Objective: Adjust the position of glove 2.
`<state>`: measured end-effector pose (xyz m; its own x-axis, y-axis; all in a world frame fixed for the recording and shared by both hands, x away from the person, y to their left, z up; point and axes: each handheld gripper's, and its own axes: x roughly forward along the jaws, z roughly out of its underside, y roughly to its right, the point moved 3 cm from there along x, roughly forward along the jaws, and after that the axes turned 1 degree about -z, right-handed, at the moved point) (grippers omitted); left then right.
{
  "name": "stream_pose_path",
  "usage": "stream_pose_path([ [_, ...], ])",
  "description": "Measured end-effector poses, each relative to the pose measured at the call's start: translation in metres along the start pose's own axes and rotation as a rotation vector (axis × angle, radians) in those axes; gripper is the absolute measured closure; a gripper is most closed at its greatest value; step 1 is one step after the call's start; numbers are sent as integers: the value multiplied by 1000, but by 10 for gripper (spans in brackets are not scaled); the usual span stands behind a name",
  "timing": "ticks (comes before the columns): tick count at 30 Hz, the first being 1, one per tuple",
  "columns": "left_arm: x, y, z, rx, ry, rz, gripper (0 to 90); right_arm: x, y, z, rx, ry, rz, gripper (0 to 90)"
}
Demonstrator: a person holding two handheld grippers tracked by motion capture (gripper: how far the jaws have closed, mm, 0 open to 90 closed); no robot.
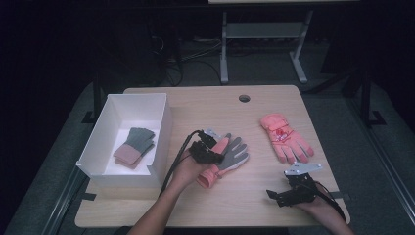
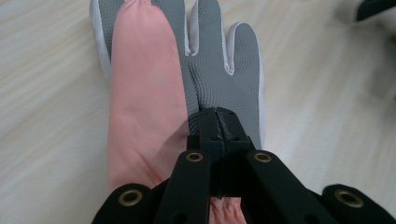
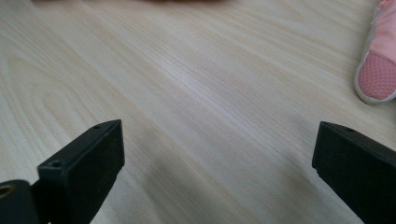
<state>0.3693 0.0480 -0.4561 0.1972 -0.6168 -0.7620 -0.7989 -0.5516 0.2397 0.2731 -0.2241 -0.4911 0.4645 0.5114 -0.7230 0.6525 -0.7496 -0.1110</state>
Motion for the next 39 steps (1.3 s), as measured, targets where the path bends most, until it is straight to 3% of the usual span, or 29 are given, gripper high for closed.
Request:
stream_pose_path([
  [6, 12, 22, 1, 39, -10, 90, 896, 1, -1, 0, -10, -1, 0, 20],
  [12, 15, 29, 0, 49, 1, 106, 893, 2, -2, -1, -10, -7, -4, 20],
  [15, 6, 27, -1, 49, 20, 99, 885, 1, -3, 0, -15, -9, -6, 20],
  [16, -4, 23, -1, 43, 41, 73, 885, 1, -3, 0, -17, -11, -5, 20],
  [17, -4, 23, -1, 43, 41, 73, 885, 1, -3, 0, -17, -11, -5, 20],
  [18, -15, 13, 2, 40, 50, 23, 886, 0, -2, 0, -18, -3, -4, 20],
  [19, -15, 13, 2, 40, 50, 23, 886, 0, -2, 0, -18, -3, -4, 20],
  [20, -22, 2, 7, 20, 55, -33, 886, 0, -1, 0, -14, -1, -5, 20],
  [23, -25, -9, 12, -9, 53, -62, 888, 1, -2, 0, -16, -7, -8, 20],
  [24, -23, -17, 17, -25, 34, -77, 888, 1, -2, -1, -14, -8, -8, 20],
  [26, -18, -23, 22, -17, -15, -102, 888, 1, -4, -1, -8, -8, -9, 20],
  [31, -15, -20, 28, -46, -18, -54, 891, 1, -2, 0, -16, -4, -5, 20],
  [39, -24, 0, 46, -3, -27, -13, 891, -1, 0, -1, -17, 5, -3, 20],
])
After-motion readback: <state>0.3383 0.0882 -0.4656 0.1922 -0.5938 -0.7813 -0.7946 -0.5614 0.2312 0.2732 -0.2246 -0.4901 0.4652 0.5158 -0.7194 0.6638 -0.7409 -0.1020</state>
